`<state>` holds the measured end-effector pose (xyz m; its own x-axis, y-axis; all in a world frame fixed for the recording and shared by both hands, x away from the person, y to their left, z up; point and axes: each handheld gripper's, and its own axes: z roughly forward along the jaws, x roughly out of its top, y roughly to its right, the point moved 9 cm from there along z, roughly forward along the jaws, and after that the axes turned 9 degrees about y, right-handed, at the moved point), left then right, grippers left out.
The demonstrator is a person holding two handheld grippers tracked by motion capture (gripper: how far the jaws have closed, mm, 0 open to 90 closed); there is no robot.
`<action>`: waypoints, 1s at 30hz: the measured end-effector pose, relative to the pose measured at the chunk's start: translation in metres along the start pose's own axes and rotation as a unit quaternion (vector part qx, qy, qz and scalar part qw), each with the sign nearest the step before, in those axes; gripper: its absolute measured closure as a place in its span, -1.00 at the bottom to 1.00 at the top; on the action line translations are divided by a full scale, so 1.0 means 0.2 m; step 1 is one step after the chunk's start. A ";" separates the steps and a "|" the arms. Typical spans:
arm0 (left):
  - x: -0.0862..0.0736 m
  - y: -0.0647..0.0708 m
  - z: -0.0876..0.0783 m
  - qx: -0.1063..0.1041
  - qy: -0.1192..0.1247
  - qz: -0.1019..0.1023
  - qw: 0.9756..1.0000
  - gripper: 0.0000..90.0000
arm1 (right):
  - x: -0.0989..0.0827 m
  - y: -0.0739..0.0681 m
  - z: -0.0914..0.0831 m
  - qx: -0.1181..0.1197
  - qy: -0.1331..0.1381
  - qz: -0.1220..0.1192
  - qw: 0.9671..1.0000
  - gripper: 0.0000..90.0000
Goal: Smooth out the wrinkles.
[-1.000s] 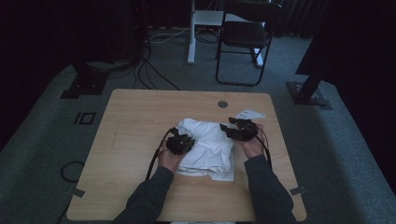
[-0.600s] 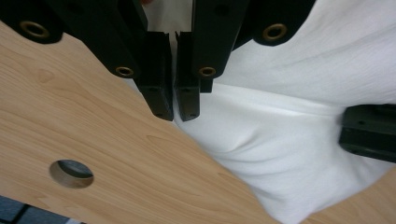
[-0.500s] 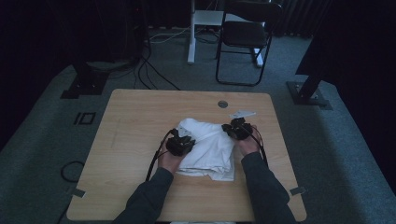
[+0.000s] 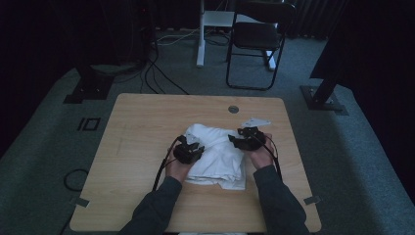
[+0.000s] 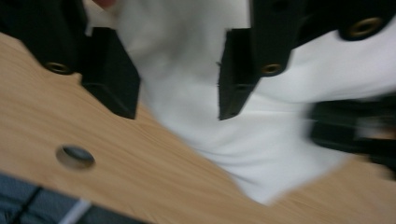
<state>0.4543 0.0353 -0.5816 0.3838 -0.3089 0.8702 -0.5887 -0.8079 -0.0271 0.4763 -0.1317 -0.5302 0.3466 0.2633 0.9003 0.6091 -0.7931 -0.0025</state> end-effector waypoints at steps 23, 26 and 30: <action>0.03 0.01 -0.24 -0.012 0.064 -0.042 0.997 0.09 | -0.45 -0.18 -0.09 0.033 -0.071 0.001 0.997 0.02; -0.02 -0.02 -0.28 -0.013 0.067 -0.071 0.995 0.09 | -0.48 -0.16 -0.03 0.032 -0.081 0.008 0.996 0.02; -0.09 -0.04 -0.32 -0.015 0.066 -0.082 0.994 0.09 | -0.45 -0.12 0.04 0.020 -0.074 0.016 0.997 0.02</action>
<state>0.4066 0.0790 -0.5647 0.3802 -0.1039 0.9190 -0.5482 -0.8256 0.1335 0.4357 -0.1328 -0.6142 0.4657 0.3181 0.8258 0.6229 -0.7807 -0.0505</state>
